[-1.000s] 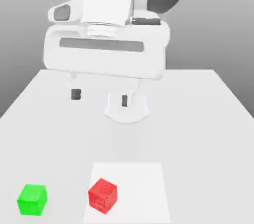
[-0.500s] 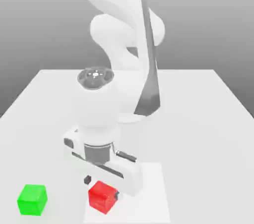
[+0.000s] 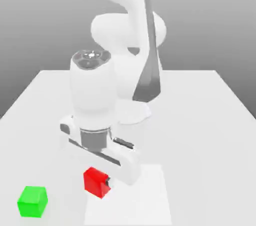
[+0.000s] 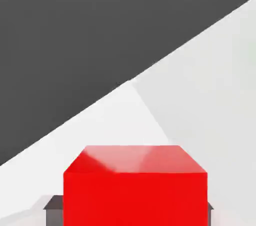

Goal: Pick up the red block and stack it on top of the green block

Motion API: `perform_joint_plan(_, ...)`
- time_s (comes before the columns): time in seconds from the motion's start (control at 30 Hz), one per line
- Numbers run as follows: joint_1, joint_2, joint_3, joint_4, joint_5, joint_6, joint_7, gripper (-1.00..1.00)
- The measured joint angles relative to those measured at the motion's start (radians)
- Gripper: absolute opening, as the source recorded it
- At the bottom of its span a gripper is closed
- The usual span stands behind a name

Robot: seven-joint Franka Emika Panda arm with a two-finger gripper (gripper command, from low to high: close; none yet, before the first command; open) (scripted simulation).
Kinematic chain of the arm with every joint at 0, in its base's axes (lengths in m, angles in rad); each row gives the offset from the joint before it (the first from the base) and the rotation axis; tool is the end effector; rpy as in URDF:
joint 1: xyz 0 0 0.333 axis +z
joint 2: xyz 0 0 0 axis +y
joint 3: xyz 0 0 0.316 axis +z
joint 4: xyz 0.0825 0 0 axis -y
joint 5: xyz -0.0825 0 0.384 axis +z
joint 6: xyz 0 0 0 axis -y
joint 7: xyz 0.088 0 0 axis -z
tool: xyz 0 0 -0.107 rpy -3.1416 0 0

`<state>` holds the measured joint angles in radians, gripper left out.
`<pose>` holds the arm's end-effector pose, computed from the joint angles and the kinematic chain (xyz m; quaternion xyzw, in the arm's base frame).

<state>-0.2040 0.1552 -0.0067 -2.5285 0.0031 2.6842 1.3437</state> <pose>0.4519 -0.0968 0.2175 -0.7119 0.7022 -0.0001 0.0003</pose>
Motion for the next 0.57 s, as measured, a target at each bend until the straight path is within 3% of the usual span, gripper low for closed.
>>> perform_joint_plan(0.3, -0.081, 0.013, -0.148, 0.115, 0.047, -0.104, 0.336, -1.0)
perform_joint_plan(0.47, -0.112, 0.15, -0.143, 0.139, 0.101, 0.008, 0.349, -1.0)
perform_joint_plan(0.5, -0.117, 0.17, -0.138, 0.14, 0.108, 0.026, 0.344, 1.0)
perform_joint_plan(0.57, -0.117, 0.17, -0.138, 0.14, 0.108, 0.026, 0.344, 1.0)
